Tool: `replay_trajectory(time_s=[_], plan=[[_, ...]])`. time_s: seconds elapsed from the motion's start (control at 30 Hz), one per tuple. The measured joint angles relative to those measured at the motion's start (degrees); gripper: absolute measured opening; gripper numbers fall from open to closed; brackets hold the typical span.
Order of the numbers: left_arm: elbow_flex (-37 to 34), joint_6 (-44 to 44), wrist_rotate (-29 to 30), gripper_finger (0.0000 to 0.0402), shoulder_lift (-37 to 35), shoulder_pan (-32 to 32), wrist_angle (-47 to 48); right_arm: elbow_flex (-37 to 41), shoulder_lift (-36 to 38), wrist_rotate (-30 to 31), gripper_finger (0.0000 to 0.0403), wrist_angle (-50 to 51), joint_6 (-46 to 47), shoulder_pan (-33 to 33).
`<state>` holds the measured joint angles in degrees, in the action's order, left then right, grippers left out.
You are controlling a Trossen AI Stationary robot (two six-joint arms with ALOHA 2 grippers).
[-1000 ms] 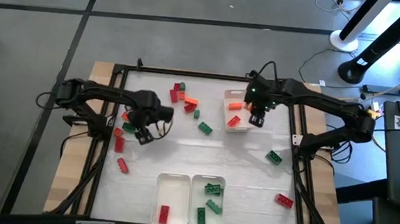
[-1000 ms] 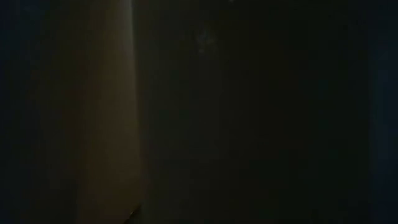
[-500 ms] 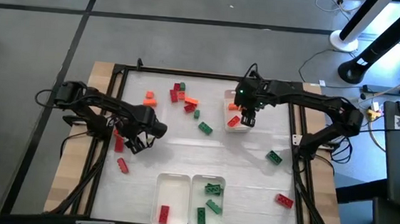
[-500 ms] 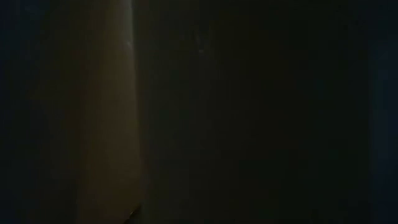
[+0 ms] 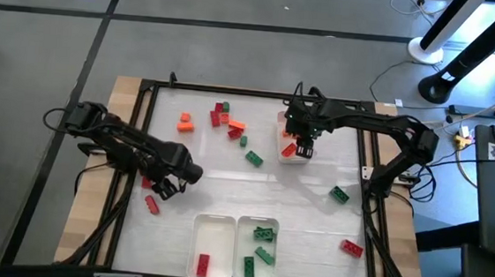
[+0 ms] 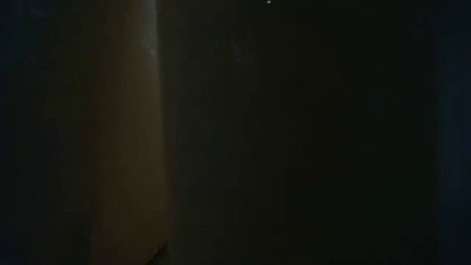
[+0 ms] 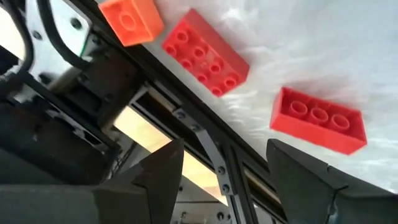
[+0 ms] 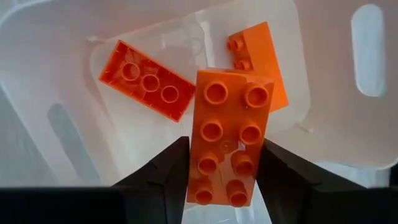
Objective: Sort blocks
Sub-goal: Put the orange game piece into the top right white bin
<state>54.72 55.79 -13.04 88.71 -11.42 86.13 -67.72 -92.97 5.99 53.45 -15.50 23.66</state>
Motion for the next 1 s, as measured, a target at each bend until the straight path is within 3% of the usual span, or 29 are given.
replay_trajectory(time_s=[0.27, 0.47, 0.57, 0.77, 1.0], plan=[[-1.2, -1.5, -0.7, 0.0219, -1.7, -3.2, -2.6, 0.0, 0.0, 0.2, 0.0170, 0.6, 0.0, 0.0], [-6.7, 1.9, -1.5, 0.0219, -9.0, -8.6, -18.8, 0.0, 0.0, 0.1, 0.0170, 0.6, -1.5, 0.0], [-7.9, 4.8, -1.6, 0.0219, -11.4, -11.5, -21.7, 0.0, 0.0, 0.6, 0.0172, 0.3, -1.5, 0.0], [-8.4, 15.4, -1.6, 0.0219, -13.1, -16.4, -22.6, 0.0, 0.0, 1.0, 0.0208, 0.2, -1.5, 0.0], [-8.4, 10.6, 0.7, 0.0219, -13.1, -21.2, -28.1, 0.0, 0.1, 1.0, 0.0247, 0.4, -1.5, 0.0]])
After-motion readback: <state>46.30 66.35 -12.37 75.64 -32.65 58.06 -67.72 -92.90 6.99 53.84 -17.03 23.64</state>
